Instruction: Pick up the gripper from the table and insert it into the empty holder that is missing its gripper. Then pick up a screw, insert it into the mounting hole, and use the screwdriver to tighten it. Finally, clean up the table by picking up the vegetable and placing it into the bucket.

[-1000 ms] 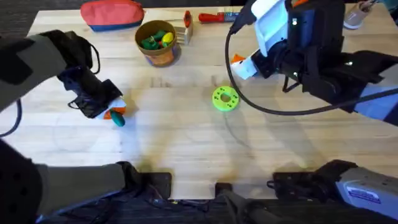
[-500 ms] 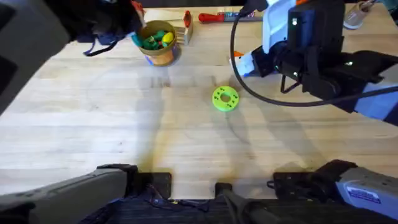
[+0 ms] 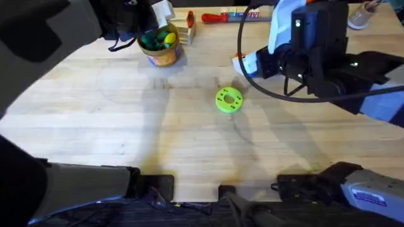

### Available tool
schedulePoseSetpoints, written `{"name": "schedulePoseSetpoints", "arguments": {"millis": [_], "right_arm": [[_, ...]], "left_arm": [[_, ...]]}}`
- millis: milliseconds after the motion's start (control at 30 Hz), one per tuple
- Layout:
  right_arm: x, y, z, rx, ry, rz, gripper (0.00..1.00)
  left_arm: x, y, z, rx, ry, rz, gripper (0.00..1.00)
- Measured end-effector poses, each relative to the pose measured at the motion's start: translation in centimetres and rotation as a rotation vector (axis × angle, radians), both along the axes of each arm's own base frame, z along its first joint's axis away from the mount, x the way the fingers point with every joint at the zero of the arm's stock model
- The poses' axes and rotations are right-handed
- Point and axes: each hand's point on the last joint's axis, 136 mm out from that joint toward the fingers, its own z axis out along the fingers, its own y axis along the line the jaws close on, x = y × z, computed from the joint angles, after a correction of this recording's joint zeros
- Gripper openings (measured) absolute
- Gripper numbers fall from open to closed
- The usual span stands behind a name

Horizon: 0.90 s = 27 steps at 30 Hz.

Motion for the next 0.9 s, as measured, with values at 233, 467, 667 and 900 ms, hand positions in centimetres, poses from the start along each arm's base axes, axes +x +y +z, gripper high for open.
{"name": "schedulePoseSetpoints", "arguments": {"millis": [233, 467, 667, 900], "right_arm": [[-1.2, -0.6, 1.9, 0.014, -0.022, -0.001, 0.992], [-6.0, -3.0, 5.7, -0.011, 0.028, -0.002, 0.992], [-10.0, -5.0, 9.2, -0.021, 0.098, -0.019, 0.992], [-12.7, -6.3, 11.8, 0.014, 0.057, -0.028, 0.992]], "left_arm": [[-2.1, -0.3, 3.7, 0.007, -0.053, -0.041, 0.988], [-8.8, -2.0, 9.9, 0.059, -0.144, -0.235, 0.988], [-15.8, -3.7, 10.7, 0.119, -0.103, -0.403, 0.988], [-20.8, -3.7, 11.4, 0.175, -0.113, -0.488, 0.987]]}}
